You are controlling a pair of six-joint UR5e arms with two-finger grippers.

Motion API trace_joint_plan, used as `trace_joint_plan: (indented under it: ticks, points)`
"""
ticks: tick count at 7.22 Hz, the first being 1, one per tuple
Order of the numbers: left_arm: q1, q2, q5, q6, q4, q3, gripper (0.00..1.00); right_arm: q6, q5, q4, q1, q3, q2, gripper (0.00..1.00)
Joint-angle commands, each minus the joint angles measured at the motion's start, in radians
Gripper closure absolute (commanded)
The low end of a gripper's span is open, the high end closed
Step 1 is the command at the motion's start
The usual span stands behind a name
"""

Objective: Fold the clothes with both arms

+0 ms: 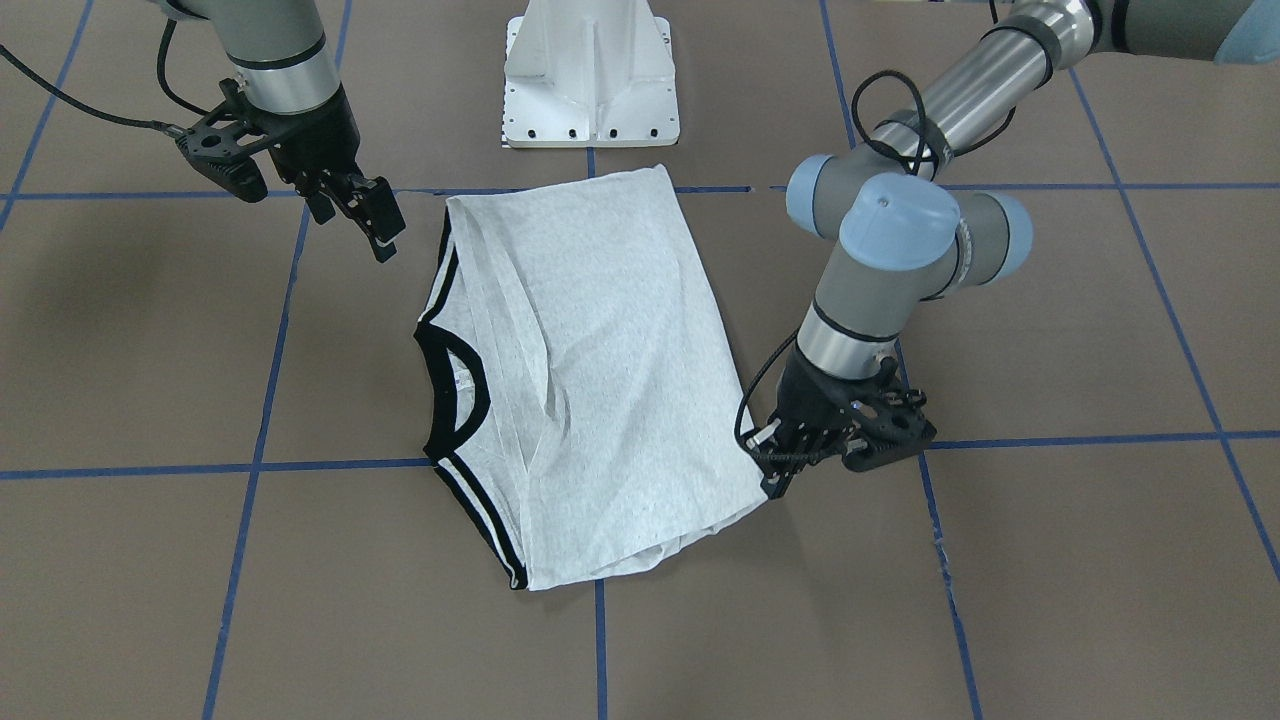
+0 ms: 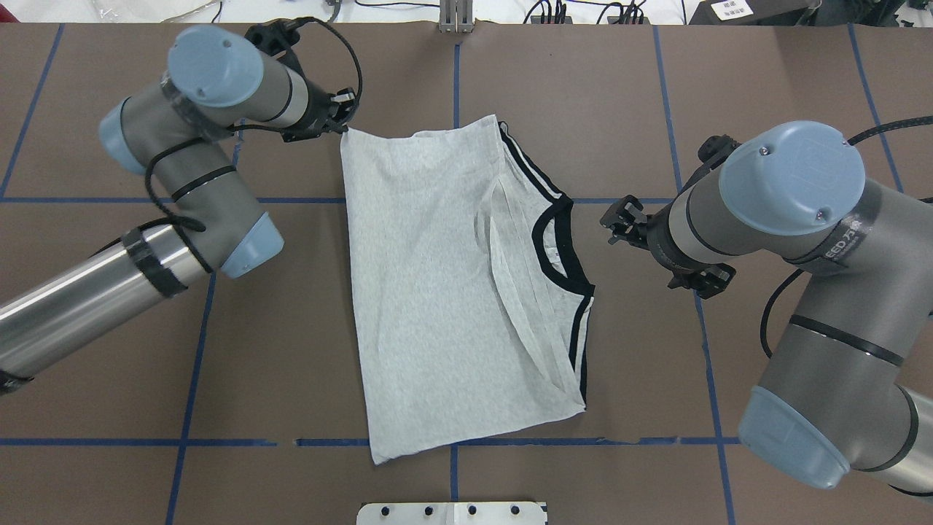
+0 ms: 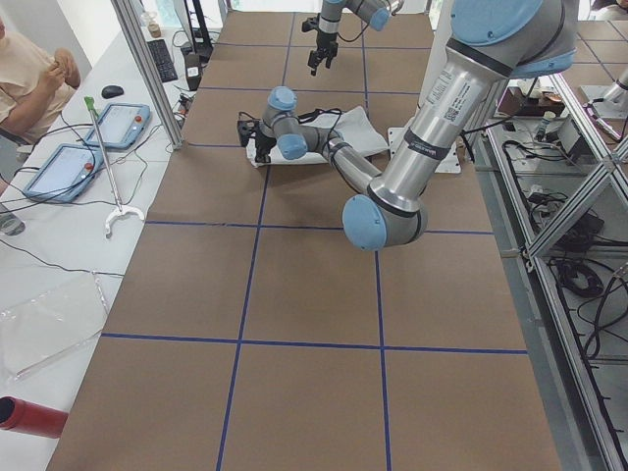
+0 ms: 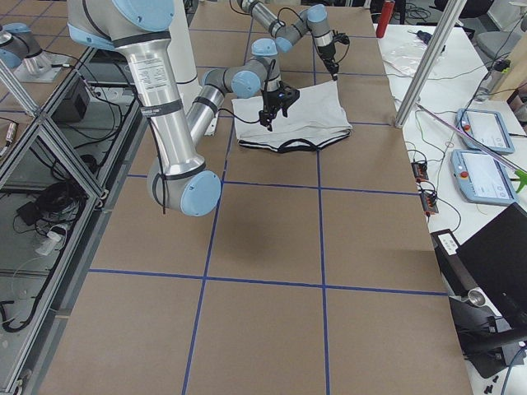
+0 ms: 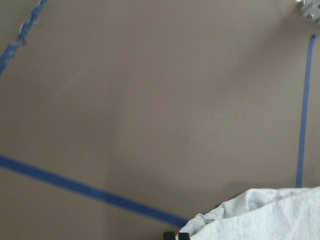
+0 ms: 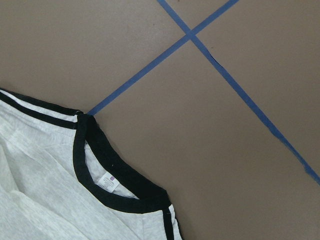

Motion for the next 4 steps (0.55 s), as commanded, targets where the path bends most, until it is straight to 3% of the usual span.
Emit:
trace_joint_plan:
  ticks: [1, 2, 3, 4]
  points:
    - [-0.024, -0.172, 0.048, 0.002, -0.131, 0.294, 1.00, -0.005, 0.000, 0.000, 0.008, -0.006, 0.039, 0.00]
    - [-0.027, -0.171, 0.039, 0.028, -0.136, 0.287, 0.62, -0.010, 0.000, 0.020, -0.001, -0.024, 0.045, 0.00]
    - [-0.031, -0.154, 0.013, 0.030, -0.128, 0.227, 0.53, -0.002, -0.009, 0.137, -0.021, -0.075, 0.053, 0.00]
    - [-0.030, -0.034, -0.064, 0.033, -0.131, 0.079, 0.50, -0.002, -0.038, 0.203, -0.073, -0.131, 0.053, 0.00]
